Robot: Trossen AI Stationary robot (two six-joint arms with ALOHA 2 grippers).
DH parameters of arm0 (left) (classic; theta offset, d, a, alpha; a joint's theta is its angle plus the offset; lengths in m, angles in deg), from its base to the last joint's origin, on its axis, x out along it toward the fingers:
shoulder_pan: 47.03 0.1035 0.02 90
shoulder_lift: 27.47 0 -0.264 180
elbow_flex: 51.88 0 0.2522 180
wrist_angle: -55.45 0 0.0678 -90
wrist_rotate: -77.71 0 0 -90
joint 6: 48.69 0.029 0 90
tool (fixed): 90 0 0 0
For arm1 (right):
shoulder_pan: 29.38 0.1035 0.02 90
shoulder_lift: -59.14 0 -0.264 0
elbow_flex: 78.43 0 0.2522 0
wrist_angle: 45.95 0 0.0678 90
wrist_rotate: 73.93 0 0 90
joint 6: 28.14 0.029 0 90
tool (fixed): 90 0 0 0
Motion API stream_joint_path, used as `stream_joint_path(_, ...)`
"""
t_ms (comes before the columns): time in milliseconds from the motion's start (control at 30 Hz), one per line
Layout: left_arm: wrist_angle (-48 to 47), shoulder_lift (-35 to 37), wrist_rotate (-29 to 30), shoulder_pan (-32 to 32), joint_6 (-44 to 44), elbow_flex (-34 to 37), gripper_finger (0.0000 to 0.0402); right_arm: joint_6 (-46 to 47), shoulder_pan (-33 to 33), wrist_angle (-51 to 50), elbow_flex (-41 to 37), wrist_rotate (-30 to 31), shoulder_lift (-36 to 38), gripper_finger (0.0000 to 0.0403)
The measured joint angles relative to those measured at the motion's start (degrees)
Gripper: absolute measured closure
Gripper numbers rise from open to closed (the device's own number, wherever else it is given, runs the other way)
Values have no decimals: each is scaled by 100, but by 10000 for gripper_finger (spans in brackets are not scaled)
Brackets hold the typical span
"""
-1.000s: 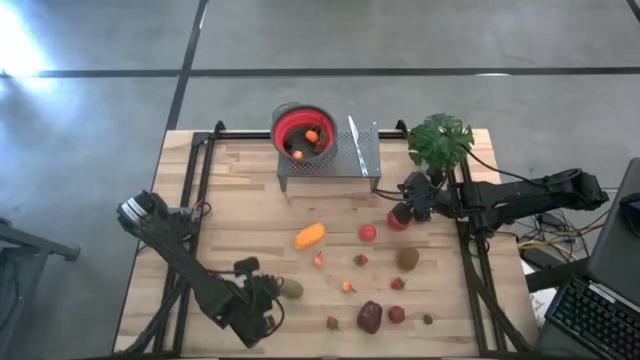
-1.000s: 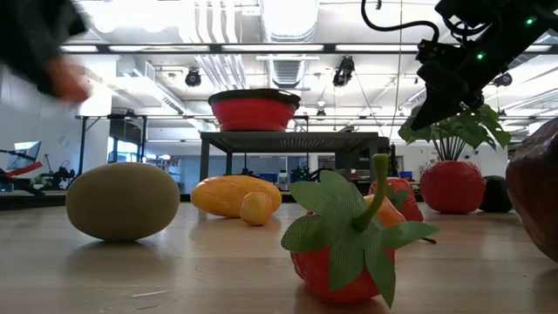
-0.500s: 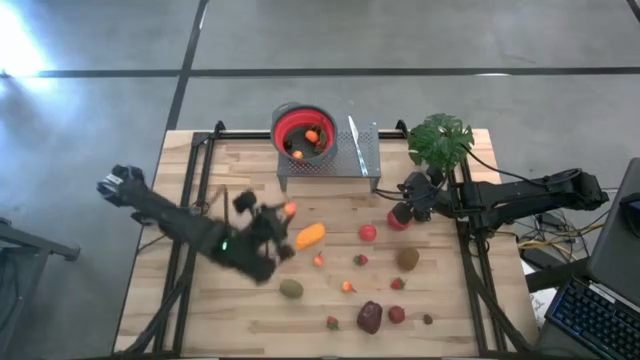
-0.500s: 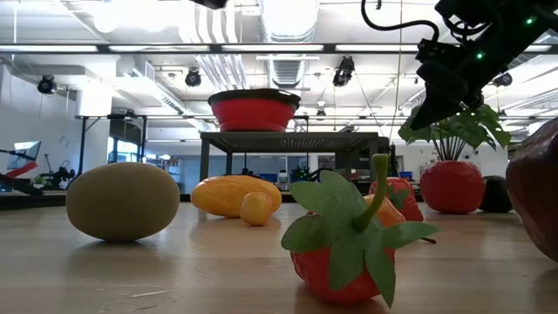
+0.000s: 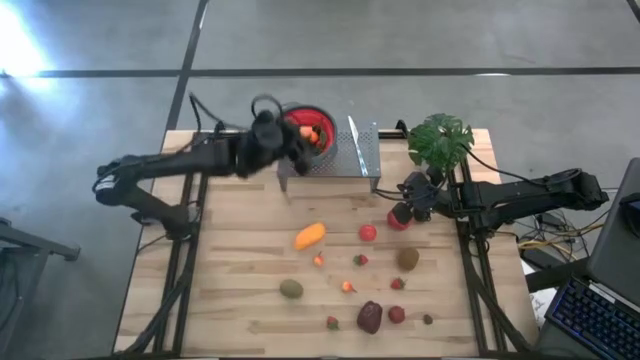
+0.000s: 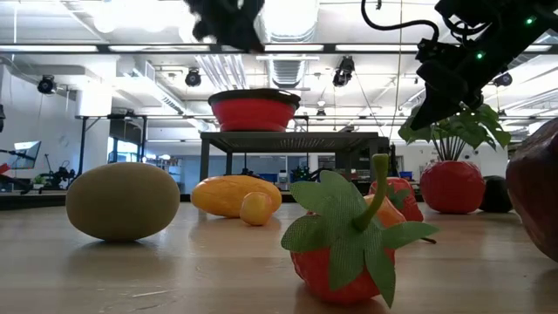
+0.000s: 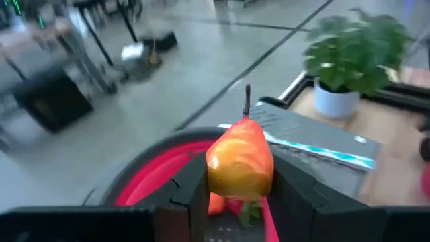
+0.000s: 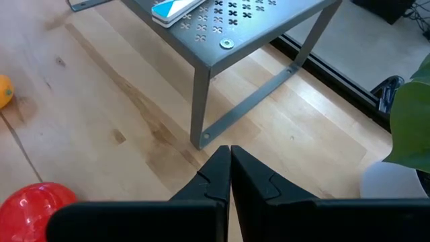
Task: Pick & Place Fruit
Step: Put the bottom left yellow pear into the red strainer bowl on the shelf
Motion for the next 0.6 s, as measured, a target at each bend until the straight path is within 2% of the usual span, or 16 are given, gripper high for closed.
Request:
stream_joint_path(133,-26,-146,-741,820,-254,0,274,-2,0,0,0,0,1,394)
stream_joint_path(233,0,-267,-1023,1156,-306,0,274,-26,0,4,0,0,-1,394)
stream_joint_path(600,-9,-795,-1101,1328,-193,0,274,-44,-2,11,0,11,-1,394)
